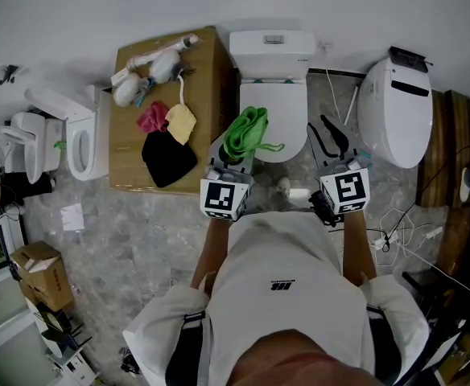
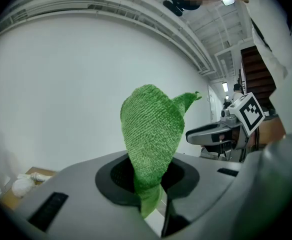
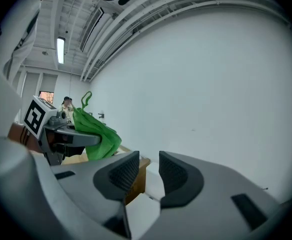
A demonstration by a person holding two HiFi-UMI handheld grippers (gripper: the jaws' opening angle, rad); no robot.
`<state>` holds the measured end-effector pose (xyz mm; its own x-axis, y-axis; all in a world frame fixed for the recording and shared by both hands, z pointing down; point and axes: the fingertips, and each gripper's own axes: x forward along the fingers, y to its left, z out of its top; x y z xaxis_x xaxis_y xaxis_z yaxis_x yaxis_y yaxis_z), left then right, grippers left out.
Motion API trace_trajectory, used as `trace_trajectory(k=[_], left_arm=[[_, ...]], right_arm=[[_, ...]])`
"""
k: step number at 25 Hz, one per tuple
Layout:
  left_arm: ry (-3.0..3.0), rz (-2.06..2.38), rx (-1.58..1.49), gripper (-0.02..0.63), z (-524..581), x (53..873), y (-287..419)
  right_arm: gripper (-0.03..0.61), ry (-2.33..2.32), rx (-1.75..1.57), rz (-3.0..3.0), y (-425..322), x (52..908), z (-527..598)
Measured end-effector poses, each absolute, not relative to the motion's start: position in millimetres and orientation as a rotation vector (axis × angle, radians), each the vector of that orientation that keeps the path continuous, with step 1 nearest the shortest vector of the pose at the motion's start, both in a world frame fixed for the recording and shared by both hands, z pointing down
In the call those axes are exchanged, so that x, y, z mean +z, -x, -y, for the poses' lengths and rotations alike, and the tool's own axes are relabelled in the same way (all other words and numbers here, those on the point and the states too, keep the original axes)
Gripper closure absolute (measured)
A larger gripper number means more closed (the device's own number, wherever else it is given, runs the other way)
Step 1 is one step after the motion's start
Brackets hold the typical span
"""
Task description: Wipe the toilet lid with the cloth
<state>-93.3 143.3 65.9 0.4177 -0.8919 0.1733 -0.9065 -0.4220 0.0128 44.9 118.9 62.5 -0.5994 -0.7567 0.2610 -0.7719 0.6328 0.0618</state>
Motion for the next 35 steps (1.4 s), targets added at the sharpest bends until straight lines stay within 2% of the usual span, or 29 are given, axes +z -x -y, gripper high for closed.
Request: trace_trajectory(k=[7,20,35], left_arm=[[-2.610,1.494,0.240,0.520,-80.5,101.6,97.4],[-2.589,1.201,0.346,0.520,9.3,206.5,102.2],[-2.507,1.081,0.531,0.520,75.2,327.6,30.9]], right_arm=[[0.463,-1.316,0.119,2.518,-39.6,89.4,-65.5],[0.463,-1.306,0.266,2.328,-26.2,193.0,14.8],[0.463,-1.223,0.446,2.270,-86.2,315.7,83.7]])
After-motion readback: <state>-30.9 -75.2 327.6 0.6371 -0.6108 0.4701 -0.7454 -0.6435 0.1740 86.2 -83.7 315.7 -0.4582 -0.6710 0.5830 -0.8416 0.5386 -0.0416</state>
